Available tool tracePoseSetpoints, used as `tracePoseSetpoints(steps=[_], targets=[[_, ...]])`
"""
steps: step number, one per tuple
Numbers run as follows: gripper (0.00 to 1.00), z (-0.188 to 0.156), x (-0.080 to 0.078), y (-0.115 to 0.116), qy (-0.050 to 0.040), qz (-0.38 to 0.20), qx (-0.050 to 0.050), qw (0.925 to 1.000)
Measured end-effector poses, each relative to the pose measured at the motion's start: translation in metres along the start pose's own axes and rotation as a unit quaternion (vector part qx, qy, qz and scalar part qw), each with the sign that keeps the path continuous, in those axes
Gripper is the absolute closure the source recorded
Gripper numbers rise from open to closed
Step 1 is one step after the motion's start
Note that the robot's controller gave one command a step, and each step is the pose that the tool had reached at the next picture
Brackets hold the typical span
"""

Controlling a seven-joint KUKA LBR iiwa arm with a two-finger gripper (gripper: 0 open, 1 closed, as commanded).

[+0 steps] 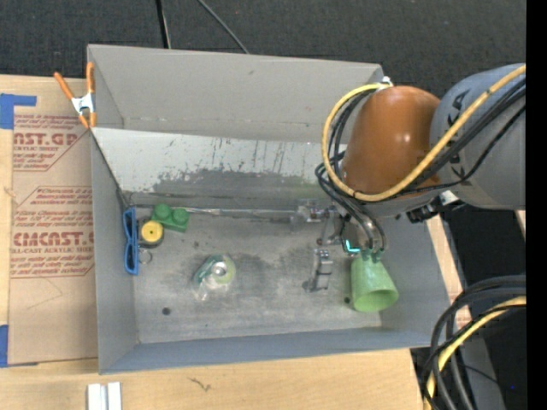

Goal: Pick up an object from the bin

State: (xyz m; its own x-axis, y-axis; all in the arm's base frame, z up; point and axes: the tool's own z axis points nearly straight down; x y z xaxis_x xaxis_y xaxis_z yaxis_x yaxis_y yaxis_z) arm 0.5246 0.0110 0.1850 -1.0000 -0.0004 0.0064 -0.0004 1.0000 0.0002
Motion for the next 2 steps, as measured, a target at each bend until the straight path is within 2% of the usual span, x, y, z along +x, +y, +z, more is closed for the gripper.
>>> tracePoseSetpoints(steps=[1, 2], targets=[[0.00, -0.019, 0.015, -0.097, -0.0044, -0.114, 0.002, 0.9934], [0.00, 0.088, 0.007, -0.127, -0.0003, -0.091, -0.001, 0.9959]])
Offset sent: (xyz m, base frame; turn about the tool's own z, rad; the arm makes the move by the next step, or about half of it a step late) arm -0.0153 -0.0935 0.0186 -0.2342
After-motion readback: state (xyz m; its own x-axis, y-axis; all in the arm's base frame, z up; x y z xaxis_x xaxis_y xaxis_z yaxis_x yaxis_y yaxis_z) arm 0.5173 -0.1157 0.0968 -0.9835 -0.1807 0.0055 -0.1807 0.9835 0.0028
